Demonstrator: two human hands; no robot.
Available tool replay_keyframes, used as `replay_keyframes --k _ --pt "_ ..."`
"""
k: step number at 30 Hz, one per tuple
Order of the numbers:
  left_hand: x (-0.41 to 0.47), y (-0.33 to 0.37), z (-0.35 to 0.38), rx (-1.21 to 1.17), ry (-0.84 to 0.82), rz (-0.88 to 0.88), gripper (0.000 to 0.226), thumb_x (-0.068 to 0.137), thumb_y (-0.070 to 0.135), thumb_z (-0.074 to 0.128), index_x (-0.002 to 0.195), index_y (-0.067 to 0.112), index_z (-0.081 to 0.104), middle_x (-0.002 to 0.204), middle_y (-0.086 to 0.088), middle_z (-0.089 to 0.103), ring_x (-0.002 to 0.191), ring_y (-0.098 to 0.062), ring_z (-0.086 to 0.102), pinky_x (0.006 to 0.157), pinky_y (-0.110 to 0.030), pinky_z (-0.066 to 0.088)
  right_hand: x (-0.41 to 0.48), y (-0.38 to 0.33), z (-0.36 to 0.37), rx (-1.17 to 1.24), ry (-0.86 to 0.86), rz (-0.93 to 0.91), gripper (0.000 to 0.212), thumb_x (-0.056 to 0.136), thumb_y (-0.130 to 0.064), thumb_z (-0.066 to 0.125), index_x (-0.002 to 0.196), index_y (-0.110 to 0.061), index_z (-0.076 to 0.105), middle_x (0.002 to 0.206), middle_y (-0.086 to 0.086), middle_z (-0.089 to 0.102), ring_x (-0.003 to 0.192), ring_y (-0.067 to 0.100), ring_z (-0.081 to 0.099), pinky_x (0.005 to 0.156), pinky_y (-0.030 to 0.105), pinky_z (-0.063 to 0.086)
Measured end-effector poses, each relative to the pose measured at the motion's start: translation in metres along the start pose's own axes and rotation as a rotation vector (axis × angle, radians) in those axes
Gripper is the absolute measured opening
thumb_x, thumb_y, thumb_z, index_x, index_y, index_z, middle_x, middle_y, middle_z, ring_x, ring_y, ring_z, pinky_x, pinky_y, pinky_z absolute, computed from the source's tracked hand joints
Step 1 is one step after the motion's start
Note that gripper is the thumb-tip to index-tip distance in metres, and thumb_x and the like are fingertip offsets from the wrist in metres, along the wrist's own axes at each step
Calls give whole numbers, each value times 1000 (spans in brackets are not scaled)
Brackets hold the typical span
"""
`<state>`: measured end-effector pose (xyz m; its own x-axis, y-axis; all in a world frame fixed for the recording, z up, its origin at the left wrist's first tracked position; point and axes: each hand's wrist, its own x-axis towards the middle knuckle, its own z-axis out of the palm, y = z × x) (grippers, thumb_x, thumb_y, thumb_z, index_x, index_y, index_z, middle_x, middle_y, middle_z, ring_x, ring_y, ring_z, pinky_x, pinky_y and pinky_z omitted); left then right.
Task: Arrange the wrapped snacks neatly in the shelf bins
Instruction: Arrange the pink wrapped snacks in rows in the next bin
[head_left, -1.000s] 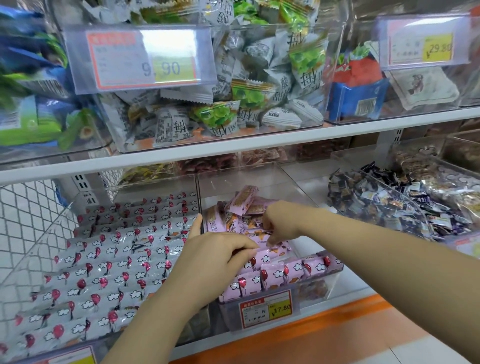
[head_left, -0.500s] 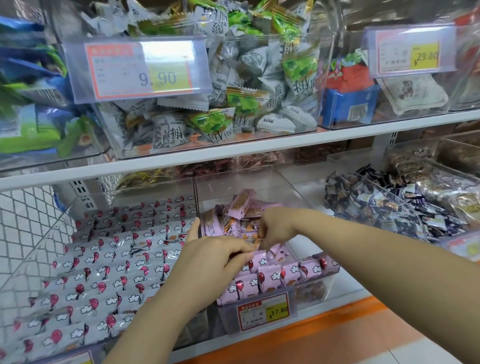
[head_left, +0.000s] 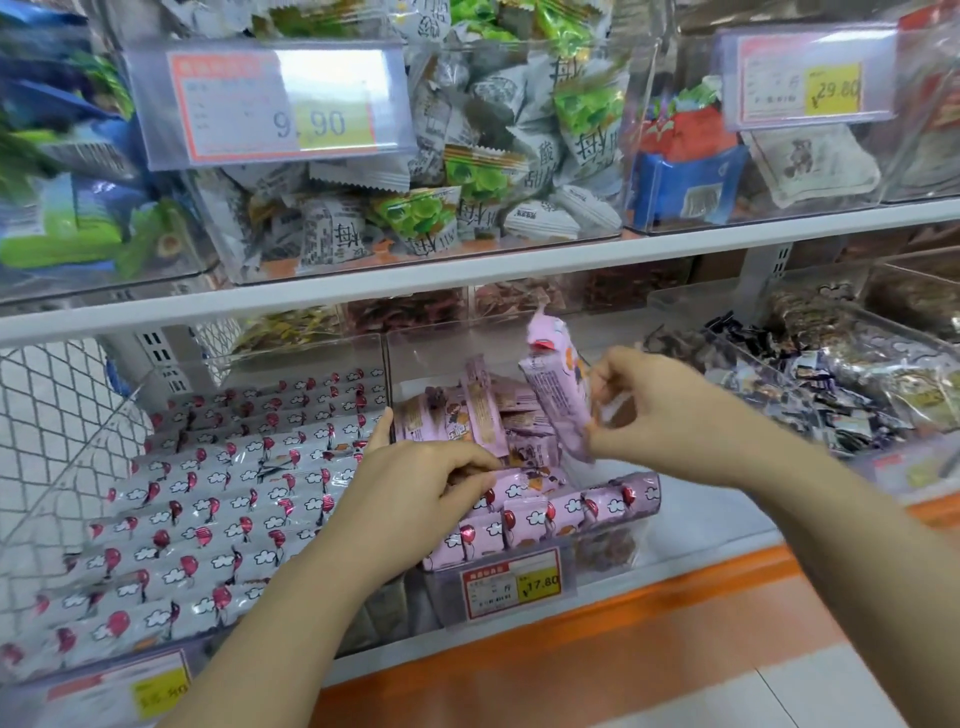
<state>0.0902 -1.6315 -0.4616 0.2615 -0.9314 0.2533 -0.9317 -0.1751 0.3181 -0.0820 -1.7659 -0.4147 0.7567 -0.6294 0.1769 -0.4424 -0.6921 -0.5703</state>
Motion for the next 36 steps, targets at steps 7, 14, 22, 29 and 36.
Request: replay_keyframes --k 7,14,22,29,36 --pt "1 3 -6 6 -79 6 34 93 41 48 126 48 45 84 37 60 83 15 57 115 -29 -10 3 -1 34 105 -10 -109 21 81 -25 69 98 -23 57 85 -1 62 70 15 62 54 20 44" --pt "6 12 -18 -271 -191 -41 53 84 59 48 134 48 35 111 30 55 98 15 53 94 -14 42 -1 2 36 146 -28 -69 19 78 -28 71 89 -23 56 67 -5 55 60 13 56 53 21 44" --pt "35 50 -27 -450 -280 -139 47 68 72 27 97 43 50 92 31 52 86 18 49 74 -5 35 -3 9 20 65 -194 -70 34 89 -47 53 70 -19 49 57 -5 43 47 6 37 48 19 29" --pt "49 41 -30 -502 -461 -104 30 85 59 37 108 48 53 102 36 58 91 22 53 75 -3 38 3 20 7 245 -61 -68 15 92 -38 53 92 -25 62 86 -9 65 81 9 63 81 34 53" --pt "53 32 -28 -565 -588 -168 39 82 60 42 118 46 51 110 19 66 103 3 60 76 -23 41 3 20 11 394 -13 -104 32 86 -34 62 109 -47 43 102 -10 64 80 7 65 78 36 55"
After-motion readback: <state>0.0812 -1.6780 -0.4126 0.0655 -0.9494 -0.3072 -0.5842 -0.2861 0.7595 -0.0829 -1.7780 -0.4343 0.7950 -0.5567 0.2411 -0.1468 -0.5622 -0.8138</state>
